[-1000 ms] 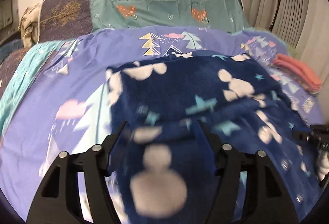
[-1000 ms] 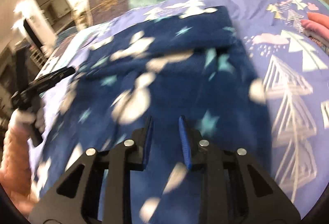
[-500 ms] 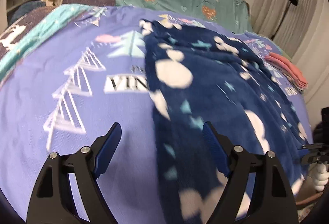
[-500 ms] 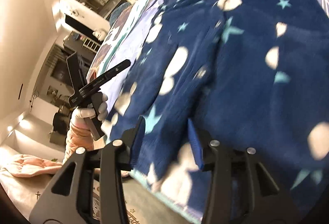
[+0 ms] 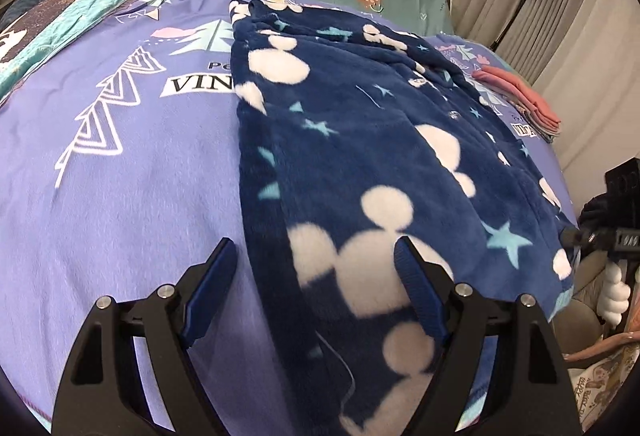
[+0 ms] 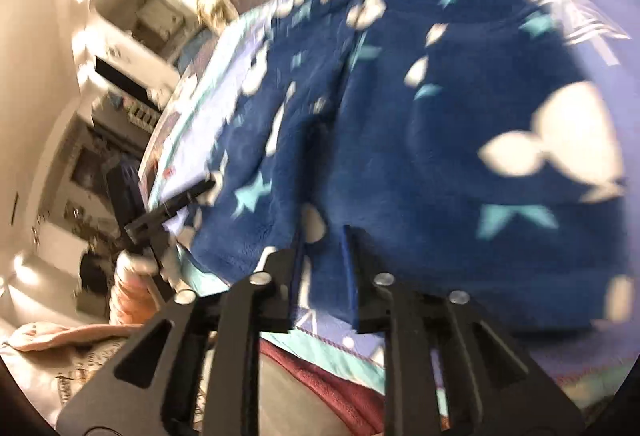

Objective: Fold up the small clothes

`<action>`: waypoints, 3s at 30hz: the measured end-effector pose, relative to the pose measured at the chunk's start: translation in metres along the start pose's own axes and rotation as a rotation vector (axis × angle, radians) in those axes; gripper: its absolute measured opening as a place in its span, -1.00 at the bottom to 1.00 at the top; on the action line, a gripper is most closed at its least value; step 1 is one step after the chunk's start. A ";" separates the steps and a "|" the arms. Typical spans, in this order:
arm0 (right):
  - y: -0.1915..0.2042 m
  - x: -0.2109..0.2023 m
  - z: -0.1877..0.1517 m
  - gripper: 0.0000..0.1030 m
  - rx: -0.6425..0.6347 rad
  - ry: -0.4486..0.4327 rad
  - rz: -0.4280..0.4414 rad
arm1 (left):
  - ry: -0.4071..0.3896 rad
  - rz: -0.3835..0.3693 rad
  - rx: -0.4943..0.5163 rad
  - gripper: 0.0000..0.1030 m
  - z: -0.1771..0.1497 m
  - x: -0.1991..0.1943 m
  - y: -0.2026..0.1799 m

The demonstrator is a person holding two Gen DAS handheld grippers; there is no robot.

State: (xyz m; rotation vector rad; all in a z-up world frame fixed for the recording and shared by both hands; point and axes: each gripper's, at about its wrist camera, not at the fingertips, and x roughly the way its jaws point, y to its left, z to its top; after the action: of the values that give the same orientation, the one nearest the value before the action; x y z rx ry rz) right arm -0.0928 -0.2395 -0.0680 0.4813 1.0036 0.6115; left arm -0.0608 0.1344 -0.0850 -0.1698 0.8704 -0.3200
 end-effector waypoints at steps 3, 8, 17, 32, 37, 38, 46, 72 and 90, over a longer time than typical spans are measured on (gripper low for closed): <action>-0.019 -0.041 0.001 -0.24 0.048 -0.160 -0.036 | 0.006 -0.021 -0.019 0.58 -0.005 -0.007 0.000; -0.081 -0.079 -0.002 -0.23 0.237 -0.252 -0.217 | 0.006 -0.042 -0.054 0.37 -0.012 -0.017 0.003; -0.111 -0.044 0.001 -0.18 0.283 -0.130 0.015 | 0.066 -0.176 -0.152 -0.13 -0.018 -0.011 0.012; -0.104 -0.047 0.002 -0.22 0.257 -0.099 -0.061 | 0.088 -0.173 -0.086 0.23 -0.015 -0.004 -0.004; -0.106 -0.033 0.014 -0.69 0.250 -0.102 -0.054 | 0.050 -0.143 -0.087 -0.53 -0.004 0.009 -0.005; -0.106 -0.031 0.015 -0.70 0.256 -0.096 -0.026 | 0.049 -0.162 -0.103 -0.60 -0.002 0.009 -0.004; -0.074 -0.076 0.032 -0.75 0.163 -0.250 0.151 | -0.153 -0.270 -0.083 -0.71 0.034 -0.046 -0.019; -0.036 -0.167 -0.010 -0.76 0.104 -0.617 0.165 | -0.317 -0.266 -0.103 -0.64 0.030 -0.119 -0.030; -0.034 -0.150 0.035 -0.71 0.045 -0.615 0.161 | -0.312 -0.229 -0.112 -0.64 0.066 -0.094 -0.025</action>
State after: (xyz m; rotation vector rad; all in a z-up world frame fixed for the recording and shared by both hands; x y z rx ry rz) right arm -0.1134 -0.3684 0.0209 0.7400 0.3965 0.5350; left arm -0.0714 0.1439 0.0320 -0.4139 0.5599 -0.4459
